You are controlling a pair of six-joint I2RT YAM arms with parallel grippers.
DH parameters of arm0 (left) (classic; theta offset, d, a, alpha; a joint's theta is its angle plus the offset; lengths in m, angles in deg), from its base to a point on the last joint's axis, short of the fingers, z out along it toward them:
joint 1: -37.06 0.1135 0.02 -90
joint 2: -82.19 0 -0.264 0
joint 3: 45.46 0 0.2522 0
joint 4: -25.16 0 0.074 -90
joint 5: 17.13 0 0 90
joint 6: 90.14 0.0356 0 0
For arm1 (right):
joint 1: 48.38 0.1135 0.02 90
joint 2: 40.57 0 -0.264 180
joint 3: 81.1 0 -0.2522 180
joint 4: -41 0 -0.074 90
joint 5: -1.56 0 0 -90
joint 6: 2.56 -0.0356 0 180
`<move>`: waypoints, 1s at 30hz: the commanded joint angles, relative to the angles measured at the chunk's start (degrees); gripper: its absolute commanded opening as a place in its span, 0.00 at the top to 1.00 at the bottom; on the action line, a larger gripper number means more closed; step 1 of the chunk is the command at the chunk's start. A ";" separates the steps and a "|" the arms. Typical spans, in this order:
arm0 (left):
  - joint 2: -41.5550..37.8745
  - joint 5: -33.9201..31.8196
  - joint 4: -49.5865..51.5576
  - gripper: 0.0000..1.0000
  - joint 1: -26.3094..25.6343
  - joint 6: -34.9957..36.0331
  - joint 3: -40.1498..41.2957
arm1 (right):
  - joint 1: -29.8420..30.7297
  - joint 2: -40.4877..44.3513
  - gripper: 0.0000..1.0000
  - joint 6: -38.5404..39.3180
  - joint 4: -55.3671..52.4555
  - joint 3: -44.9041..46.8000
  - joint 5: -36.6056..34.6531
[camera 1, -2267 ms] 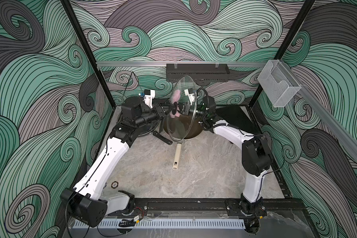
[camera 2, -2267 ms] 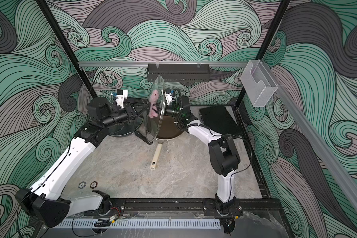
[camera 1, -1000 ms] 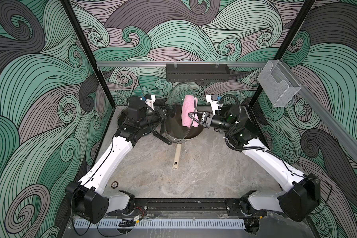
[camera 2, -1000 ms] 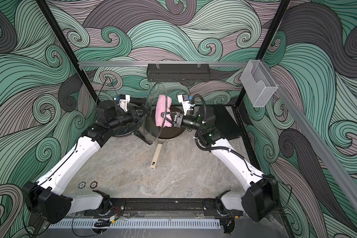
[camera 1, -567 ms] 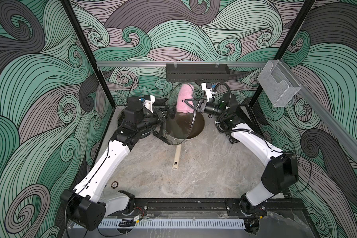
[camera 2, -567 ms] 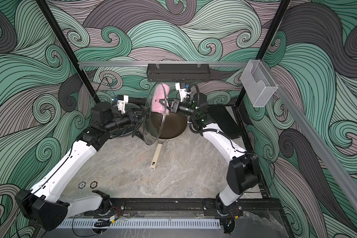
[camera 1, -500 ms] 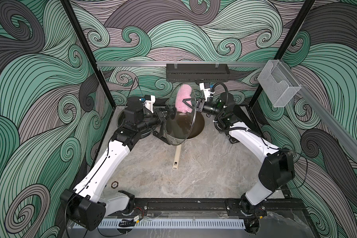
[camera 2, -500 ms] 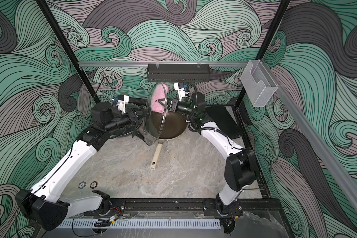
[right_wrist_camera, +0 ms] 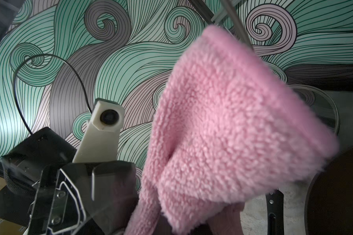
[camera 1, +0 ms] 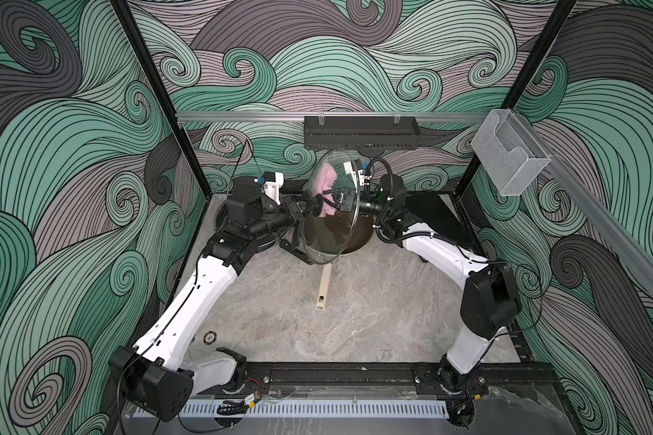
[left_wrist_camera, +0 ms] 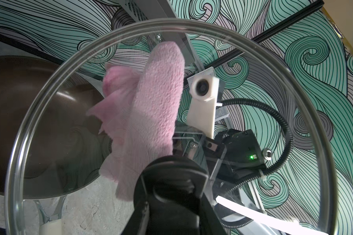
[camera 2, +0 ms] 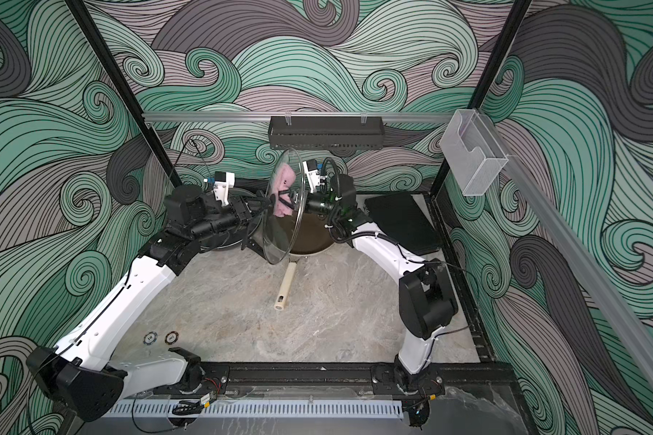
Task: Wipe the pot lid with a cloth
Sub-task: Wipe the pot lid.
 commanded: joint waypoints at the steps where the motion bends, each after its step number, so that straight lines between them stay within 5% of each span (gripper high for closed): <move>1: -1.27 0.65 -10.37 1.00 -0.56 1.27 -6.47 | 1.60 3.35 1.00 0.13 2.23 4.04 1.00; 19: -0.98 -1.20 -9.09 1.00 -0.50 1.95 -3.65 | -2.29 26.51 1.00 3.91 -2.69 14.72 -4.25; 30: -1.31 1.47 -9.70 1.00 -0.83 0.31 -4.00 | -4.50 16.27 1.00 3.03 0.01 4.67 -1.83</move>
